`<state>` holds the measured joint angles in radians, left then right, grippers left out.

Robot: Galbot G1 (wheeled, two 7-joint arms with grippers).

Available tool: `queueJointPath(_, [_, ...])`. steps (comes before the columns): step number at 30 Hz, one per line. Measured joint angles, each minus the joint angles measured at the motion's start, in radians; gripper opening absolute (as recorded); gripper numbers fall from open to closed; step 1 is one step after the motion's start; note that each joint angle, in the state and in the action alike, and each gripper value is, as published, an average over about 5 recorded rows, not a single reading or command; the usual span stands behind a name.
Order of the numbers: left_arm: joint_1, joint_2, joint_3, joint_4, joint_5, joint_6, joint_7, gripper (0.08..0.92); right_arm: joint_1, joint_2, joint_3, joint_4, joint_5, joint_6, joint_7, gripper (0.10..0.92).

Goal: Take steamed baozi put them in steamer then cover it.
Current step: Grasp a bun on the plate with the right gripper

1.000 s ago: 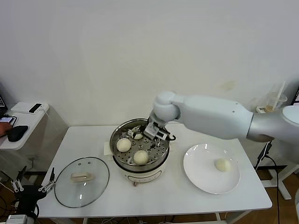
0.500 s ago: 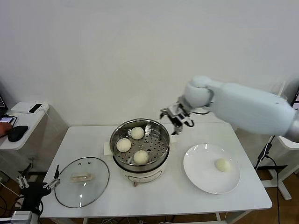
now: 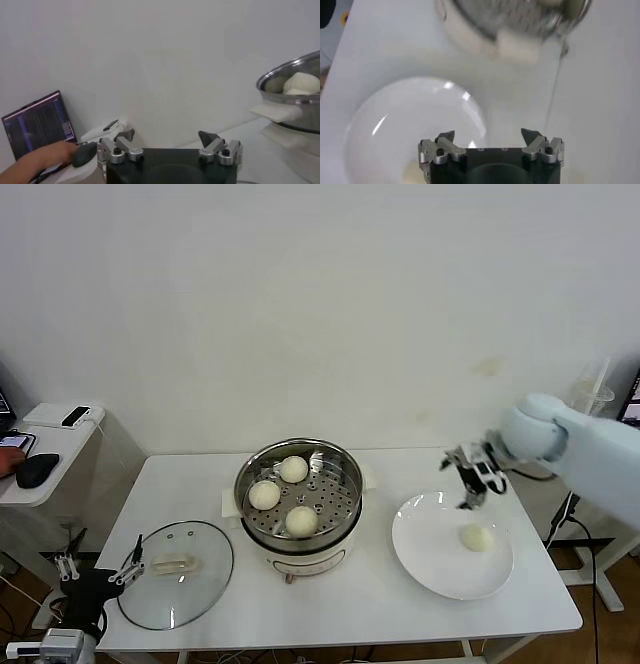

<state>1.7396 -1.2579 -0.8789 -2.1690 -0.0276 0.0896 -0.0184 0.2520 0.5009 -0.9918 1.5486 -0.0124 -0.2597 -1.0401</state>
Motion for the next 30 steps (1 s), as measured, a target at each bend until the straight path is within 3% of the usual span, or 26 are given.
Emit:
queueJointPath(12, [0.010,-0.004,0.001,-0.014,0.002,0.010,0.005,0.823,-0.308,-0.036,0.237,-0.101,-0.121,0.030,0.014,0.823])
queueJointPath(30, [0.014,-0.010,-0.009,-0.012,0.001,0.011,0.006,0.823,-0.429,0.075,0.328,-0.275,-0.199,0.050,0.044,0.823])
